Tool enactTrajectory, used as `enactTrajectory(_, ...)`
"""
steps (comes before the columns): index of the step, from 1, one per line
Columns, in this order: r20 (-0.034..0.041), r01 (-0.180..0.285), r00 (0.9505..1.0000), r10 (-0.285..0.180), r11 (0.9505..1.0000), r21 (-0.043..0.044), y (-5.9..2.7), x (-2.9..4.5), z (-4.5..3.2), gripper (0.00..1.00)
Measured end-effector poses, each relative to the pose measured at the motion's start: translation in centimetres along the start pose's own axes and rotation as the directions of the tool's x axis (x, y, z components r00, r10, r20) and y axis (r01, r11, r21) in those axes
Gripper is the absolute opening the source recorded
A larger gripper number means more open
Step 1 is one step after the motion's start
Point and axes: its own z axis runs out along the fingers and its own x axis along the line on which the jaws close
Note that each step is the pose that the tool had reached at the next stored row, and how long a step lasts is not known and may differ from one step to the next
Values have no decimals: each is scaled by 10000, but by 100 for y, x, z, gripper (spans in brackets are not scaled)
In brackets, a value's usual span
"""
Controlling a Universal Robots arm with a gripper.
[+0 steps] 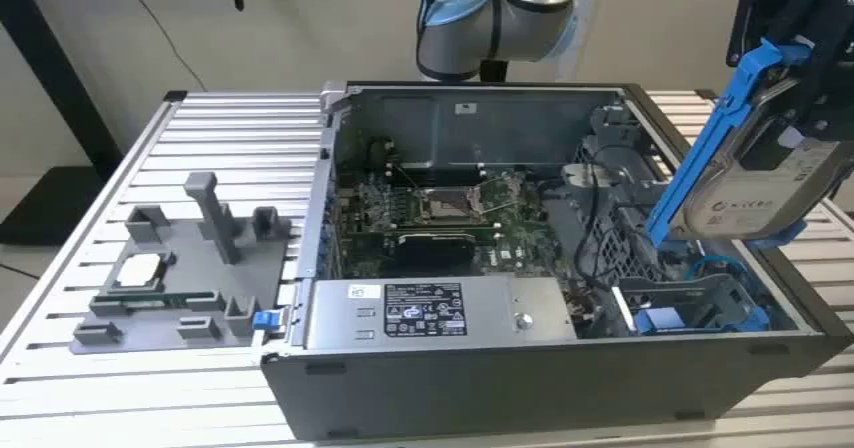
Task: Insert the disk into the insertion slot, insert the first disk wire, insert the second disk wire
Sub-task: 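Insert the disk into the insertion slot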
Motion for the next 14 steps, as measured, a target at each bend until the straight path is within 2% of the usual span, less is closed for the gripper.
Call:
enactTrajectory(6, -1, 0, 10000, 0, 10000, 0, 0, 0, 3, 0)
enactTrajectory(14, -2, 0, 10000, 0, 10000, 0, -2, 0, 48, 0)
